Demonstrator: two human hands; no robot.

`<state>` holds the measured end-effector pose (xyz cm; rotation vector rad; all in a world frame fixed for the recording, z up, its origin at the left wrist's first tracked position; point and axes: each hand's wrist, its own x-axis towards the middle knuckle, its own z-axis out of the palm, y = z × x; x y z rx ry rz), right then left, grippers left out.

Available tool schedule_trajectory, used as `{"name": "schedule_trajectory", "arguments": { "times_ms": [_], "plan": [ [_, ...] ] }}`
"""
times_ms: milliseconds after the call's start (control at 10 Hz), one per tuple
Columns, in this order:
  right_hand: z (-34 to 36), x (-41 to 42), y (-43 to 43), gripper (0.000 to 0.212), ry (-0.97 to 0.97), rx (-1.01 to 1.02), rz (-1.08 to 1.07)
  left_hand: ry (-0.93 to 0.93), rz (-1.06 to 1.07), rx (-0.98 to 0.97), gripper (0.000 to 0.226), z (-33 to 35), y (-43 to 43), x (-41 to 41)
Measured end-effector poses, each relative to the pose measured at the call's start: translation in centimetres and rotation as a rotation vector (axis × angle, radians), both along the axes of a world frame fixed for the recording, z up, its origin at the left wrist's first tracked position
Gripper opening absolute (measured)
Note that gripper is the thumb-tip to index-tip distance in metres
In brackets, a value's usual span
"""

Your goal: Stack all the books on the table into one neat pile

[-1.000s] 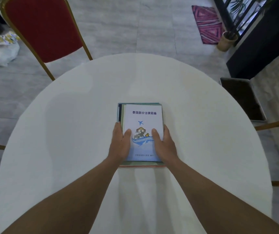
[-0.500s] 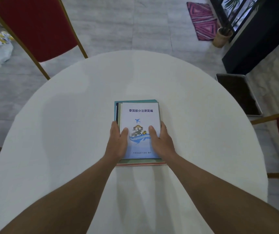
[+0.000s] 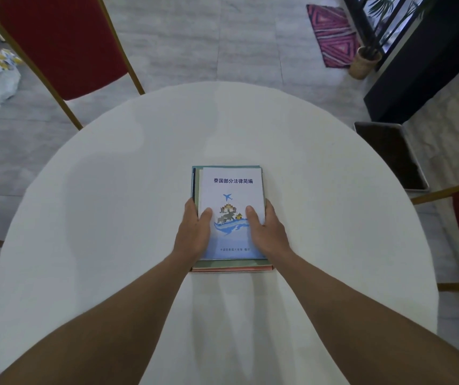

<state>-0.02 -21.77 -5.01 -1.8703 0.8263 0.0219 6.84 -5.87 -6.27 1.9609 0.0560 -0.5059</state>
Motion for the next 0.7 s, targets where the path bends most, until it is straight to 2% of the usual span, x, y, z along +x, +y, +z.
{"name": "schedule_trajectory", "arguments": {
  "times_ms": [200, 400, 500, 600, 700],
  "plan": [
    [-0.3, -0.3, 0.4, 0.037, -0.015, -0.014, -0.031, -0.048, -0.085, 0.021, 0.026, 0.0, 0.1, -0.2],
    [0.0, -0.2, 0.1, 0.047, 0.025, -0.025, -0.002, -0.056, -0.225, 0.121, 0.031, 0.7, 0.7, 0.8],
    [1.4, -0.3, -0.2, 0.065, 0.079, -0.112, 0.055, -0.185, -0.349, 0.373, 0.039, 2.8, 0.9, 1.0],
    [3.9, 0.0, -1.1, 0.071, 0.070, -0.240, 0.137, -0.311, -0.556, 0.593, 0.068, 5.6, 0.7, 0.9],
    [7.3, 0.4, -2.2, 0.072, 0.037, -0.368, 0.226, -0.381, -0.644, 0.641, 0.071, 9.0, -0.1, 0.9]
  ]
}}
